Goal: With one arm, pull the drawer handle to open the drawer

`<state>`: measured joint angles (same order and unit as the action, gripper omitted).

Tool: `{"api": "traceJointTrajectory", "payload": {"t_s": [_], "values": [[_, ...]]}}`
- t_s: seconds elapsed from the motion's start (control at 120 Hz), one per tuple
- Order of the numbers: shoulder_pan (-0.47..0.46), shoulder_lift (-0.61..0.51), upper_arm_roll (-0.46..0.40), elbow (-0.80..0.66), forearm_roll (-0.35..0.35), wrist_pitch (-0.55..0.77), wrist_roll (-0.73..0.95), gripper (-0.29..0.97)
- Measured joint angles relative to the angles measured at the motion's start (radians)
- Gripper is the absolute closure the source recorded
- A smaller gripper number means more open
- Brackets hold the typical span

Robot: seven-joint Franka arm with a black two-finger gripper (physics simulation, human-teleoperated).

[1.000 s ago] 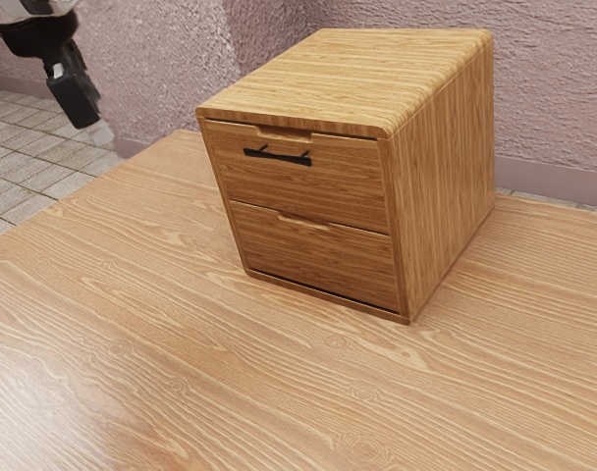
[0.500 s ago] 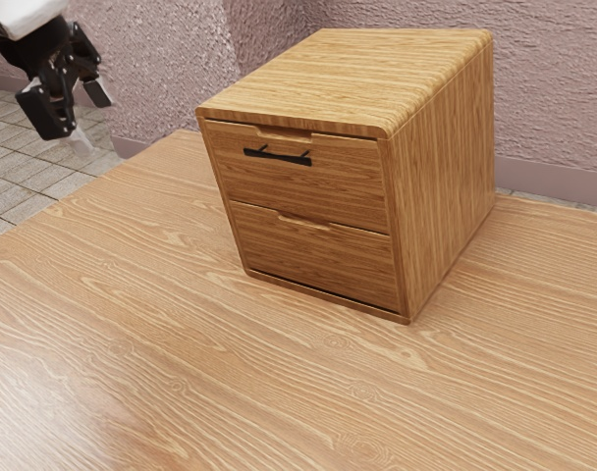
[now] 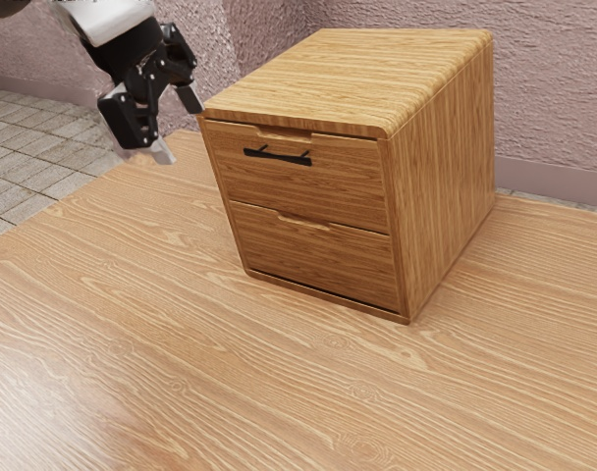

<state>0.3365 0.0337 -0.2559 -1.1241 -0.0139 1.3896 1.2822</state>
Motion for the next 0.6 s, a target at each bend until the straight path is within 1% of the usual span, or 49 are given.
{"api": "traceJointTrajectory", "payload": {"t_s": [0.042, 0.083, 0.1, 0.125, 0.158, 0.208, 0.25, 0.3, 0.333, 0.417, 0.492, 0.55, 0.6], "values": [[-0.025, 0.016, -0.022, 0.018, 0.0, 0.008, 0.003, 0.0], [-0.063, -0.03, -0.03, 0.007, 0.002, 0.0, 0.005, 0.0], [-0.077, -0.064, -0.031, -0.029, 0.003, 0.001, 0.006, 0.0], [-0.101, -0.139, -0.026, -0.128, 0.003, 0.016, 0.008, 0.0], [-0.164, -0.214, -0.019, -0.241, 0.003, 0.039, 0.011, 0.0], [-0.229, -0.273, -0.013, -0.362, 0.003, 0.072, 0.014, 0.0], [-0.256, -0.3, -0.011, -0.413, -0.001, 0.097, 0.016, 0.0], [-0.264, -0.304, -0.01, -0.438, -0.016, 0.122, 0.02, 0.0], [-0.25, -0.3, -0.01, -0.446, -0.03, 0.135, 0.023, 0.0], [-0.233, -0.26, -0.007, -0.457, -0.053, 0.171, 0.032, 0.0], [-0.233, -0.209, -0.005, -0.464, -0.057, 0.201, 0.038, 0.0], [-0.233, -0.191, 0.001, -0.47, -0.055, 0.228, 0.043, 0.0], [-0.255, -0.188, 0.037, -0.483, -0.054, 0.25, 0.046, 0.0]]}}
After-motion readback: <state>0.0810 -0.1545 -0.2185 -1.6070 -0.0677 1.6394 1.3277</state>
